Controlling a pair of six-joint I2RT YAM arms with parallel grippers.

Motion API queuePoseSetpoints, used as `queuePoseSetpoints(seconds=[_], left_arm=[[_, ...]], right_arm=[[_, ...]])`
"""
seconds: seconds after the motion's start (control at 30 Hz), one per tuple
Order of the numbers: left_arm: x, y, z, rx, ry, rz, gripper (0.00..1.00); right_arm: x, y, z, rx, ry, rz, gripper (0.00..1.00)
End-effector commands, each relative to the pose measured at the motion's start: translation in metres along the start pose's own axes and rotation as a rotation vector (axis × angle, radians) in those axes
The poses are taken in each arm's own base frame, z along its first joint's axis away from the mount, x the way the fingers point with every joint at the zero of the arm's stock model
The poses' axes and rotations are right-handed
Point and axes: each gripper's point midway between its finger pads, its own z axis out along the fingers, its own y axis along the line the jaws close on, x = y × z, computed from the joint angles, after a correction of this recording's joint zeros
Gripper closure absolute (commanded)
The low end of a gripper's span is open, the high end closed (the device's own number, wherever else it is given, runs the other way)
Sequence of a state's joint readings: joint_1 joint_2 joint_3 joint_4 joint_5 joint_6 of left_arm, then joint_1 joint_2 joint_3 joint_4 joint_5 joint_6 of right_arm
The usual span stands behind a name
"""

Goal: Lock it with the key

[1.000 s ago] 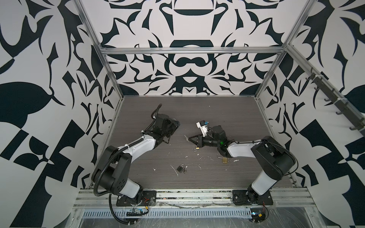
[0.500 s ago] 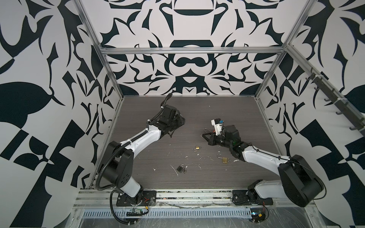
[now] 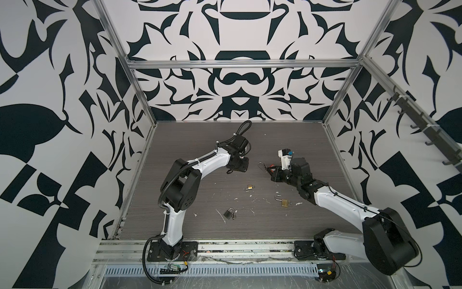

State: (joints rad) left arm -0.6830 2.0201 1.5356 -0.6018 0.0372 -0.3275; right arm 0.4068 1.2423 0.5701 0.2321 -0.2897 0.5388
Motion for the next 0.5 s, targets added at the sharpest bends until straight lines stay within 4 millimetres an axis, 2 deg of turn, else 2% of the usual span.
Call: queuePoseSetpoints(seconds=[0.0,0.17,0.33,0.4,0.47], left_arm=[[0.012,0.013,0.005,-0.059,0.067,0.080,1.00],[0.012,0.025,0.015,-0.120,0.083,0.108,1.00],[0.011,0.028,0.022,-0.135,0.083,0.124,1.00],[0.009,0.029,0.024,-0.144,0.082,0.133,0.94],[0.008,0.029,0.026,-0.145,0.081,0.143,0.82]], right_arm=[[-0.007,0.000,0.000,0.006,-0.023,-0.005,1.00],[-0.007,0.000,0.003,0.003,-0.015,-0.004,1.00],[-0.006,-0.002,0.005,0.006,-0.011,0.001,1.00],[-0.005,-0.001,0.006,0.004,-0.009,0.003,1.00],[-0.006,-0.001,0.006,0.002,-0.008,0.004,1.00]])
